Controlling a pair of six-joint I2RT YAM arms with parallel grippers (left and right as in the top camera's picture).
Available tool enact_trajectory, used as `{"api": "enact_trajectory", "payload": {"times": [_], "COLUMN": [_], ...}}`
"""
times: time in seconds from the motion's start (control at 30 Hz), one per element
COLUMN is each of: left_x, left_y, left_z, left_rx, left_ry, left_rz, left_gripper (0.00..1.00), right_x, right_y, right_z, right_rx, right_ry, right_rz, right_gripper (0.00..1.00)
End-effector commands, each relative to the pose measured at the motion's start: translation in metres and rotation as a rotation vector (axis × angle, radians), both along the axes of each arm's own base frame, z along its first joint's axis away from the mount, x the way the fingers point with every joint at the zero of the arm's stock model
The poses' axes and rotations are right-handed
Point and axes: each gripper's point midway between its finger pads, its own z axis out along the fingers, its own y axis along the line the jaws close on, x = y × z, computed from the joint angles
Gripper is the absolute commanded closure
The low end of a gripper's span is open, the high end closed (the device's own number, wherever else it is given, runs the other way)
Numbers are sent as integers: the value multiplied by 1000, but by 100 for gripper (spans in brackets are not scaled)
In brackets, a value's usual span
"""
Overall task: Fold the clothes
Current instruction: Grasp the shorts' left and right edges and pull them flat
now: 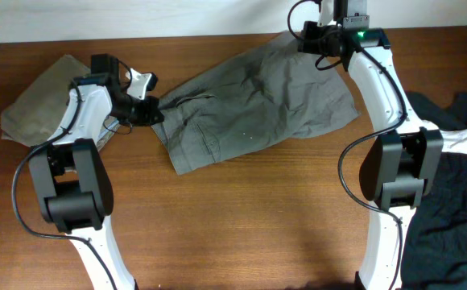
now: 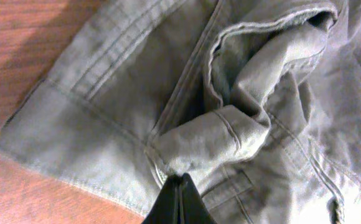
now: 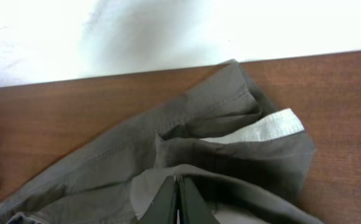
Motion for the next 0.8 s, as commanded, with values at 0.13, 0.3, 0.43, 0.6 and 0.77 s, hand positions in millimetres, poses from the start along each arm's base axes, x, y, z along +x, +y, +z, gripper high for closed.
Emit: {"api": "enact_trajectory", "payload": {"times": [0.13, 0.3, 0.43, 0.6, 0.77], "left_x": [2, 3, 5, -1, -11], "left_y": [58, 64, 62, 70, 53], "left_z": [49, 46, 47, 43, 40], "left_rx": [162, 197, 199, 242, 195], "left_ry": [-29, -28, -39, -9, 30], "left_rz": [133, 141, 135, 143, 112], "left_gripper": [100, 100, 89, 48, 32], "right_x": [21, 35, 43, 19, -81], "right_y": [3, 12, 17, -35, -67], "right_z": [27, 31, 1, 15, 16], "right_rx": [41, 47, 44, 40, 126], "right_ry": [-125, -196, -174, -74, 303], "right_rz": [-15, -2, 3, -62, -95], "right_gripper": [96, 96, 57, 6, 7]}}
